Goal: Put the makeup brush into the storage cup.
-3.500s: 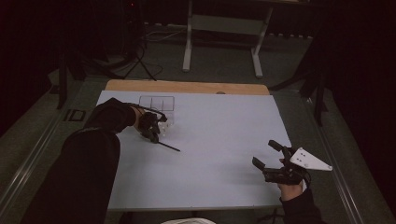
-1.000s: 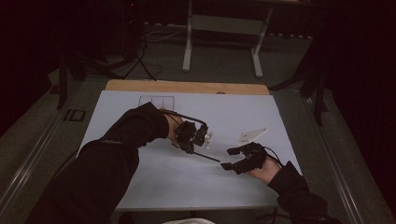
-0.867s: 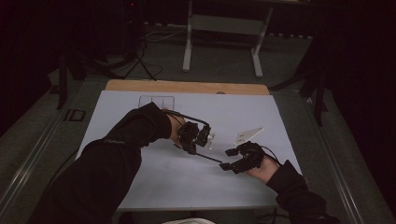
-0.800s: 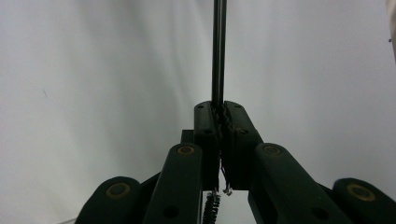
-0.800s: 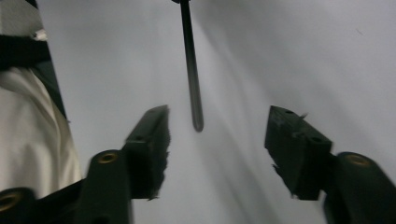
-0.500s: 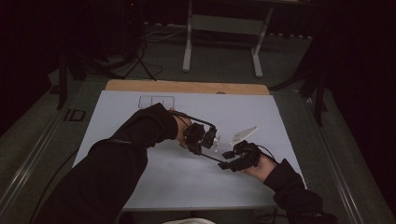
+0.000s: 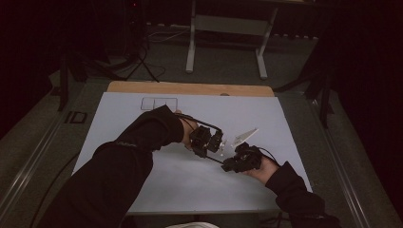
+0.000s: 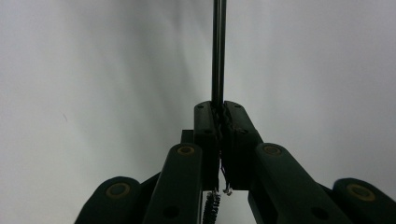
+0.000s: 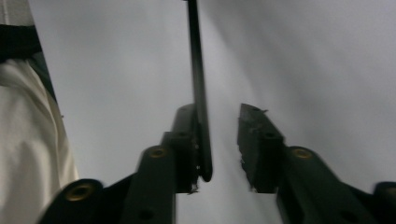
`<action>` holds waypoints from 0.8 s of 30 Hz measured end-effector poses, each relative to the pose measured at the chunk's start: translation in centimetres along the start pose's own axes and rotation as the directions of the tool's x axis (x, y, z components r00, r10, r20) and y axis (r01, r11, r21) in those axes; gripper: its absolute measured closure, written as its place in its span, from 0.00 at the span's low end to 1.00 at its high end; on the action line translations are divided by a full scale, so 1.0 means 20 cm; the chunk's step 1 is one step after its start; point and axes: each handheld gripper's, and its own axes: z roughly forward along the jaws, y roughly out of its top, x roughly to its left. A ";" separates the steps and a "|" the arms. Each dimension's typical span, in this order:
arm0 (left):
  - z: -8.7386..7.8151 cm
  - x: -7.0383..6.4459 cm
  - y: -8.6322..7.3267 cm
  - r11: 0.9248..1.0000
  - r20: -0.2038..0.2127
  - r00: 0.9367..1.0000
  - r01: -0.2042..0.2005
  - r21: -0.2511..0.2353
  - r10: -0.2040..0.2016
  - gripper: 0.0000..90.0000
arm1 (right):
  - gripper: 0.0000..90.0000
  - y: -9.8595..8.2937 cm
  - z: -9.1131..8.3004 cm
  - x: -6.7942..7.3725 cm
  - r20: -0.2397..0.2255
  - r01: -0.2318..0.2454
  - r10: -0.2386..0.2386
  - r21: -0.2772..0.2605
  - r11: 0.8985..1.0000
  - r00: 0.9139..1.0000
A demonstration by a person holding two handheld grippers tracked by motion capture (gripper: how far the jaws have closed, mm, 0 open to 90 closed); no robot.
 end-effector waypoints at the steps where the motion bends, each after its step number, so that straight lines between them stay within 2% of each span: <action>1: 0.00 0.00 0.00 1.000 -0.006 1.000 -0.004 -0.004 0.004 0.96 | 0.83 0.00 0.00 0.00 -0.004 0.000 0.000 0.003 1.000 1.000; 4: 0.01 0.01 0.00 1.000 -0.001 1.000 -0.008 -0.007 0.008 0.96 | 0.92 0.00 0.01 0.01 -0.016 0.010 -0.010 0.007 1.000 1.000; 7: 0.02 0.00 -0.01 0.999 0.004 0.999 -0.033 -0.008 0.033 0.96 | 0.94 0.00 0.01 0.01 -0.048 0.012 -0.012 0.003 1.000 0.999; 10: 0.03 0.00 -0.02 0.999 0.010 1.000 -0.027 -0.029 0.028 0.95 | 0.95 -0.01 0.02 0.02 -0.041 0.026 -0.026 0.000 1.000 0.999; 13: 0.04 0.00 -0.03 0.998 0.019 0.999 -0.035 -0.051 0.036 0.95 | 0.95 -0.01 0.02 0.02 -0.052 0.034 -0.034 -0.005 0.999 0.998; 14: 0.04 0.00 -0.04 0.996 0.021 0.999 -0.043 -0.072 0.045 0.95 | 0.95 -0.02 0.02 0.02 -0.046 0.039 -0.039 0.000 0.999 0.998; 16: 0.04 0.01 -0.06 0.996 0.026 1.000 -0.001 -0.092 0.004 0.90 | 0.95 -0.02 0.02 0.03 -0.037 0.051 -0.051 -0.006 0.999 0.998; 19: 0.03 0.02 -0.09 0.993 0.014 1.000 0.028 -0.111 -0.027 0.87 | 0.95 -0.03 0.00 0.02 -0.039 0.044 -0.044 -0.015 0.999 0.998; 20: 0.03 0.02 -0.09 0.993 0.014 1.000 0.028 -0.111 -0.027 0.85 | 0.95 -0.03 0.00 0.02 -0.039 0.044 -0.044 -0.015 0.999 0.998; 22: 0.02 0.03 -0.12 0.992 -0.021 1.000 0.012 -0.127 -0.015 0.82 | 0.95 -0.03 -0.01 0.02 -0.037 0.044 -0.045 -0.022 0.999 0.998; 24: 0.01 0.03 -0.15 0.990 -0.039 0.999 0.032 -0.136 -0.038 0.75 | 0.95 -0.04 -0.02 0.01 -0.037 0.051 -0.052 -0.026 0.998 0.998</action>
